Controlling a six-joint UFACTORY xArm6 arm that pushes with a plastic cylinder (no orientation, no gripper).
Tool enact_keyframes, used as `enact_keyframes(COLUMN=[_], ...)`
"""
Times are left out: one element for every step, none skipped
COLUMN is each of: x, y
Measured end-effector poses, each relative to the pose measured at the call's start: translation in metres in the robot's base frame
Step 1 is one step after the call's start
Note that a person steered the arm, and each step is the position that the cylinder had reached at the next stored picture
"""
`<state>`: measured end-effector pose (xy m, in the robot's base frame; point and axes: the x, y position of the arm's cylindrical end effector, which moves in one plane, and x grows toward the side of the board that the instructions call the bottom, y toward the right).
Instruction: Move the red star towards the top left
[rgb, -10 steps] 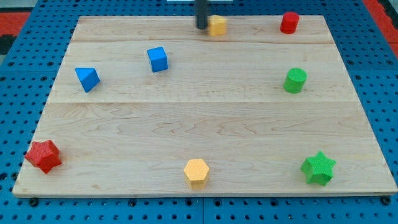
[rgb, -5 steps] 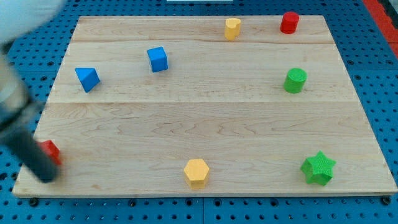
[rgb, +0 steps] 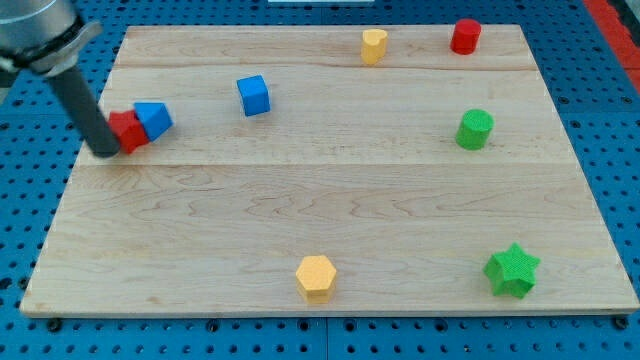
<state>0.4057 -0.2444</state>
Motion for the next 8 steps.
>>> enact_keyframes(x=[-0.032,-0.061,-0.038,-0.062,-0.115,-0.132,-0.118,-0.137], y=[0.008,0.042,0.053,0.066,0.065,0.063,0.086,0.126])
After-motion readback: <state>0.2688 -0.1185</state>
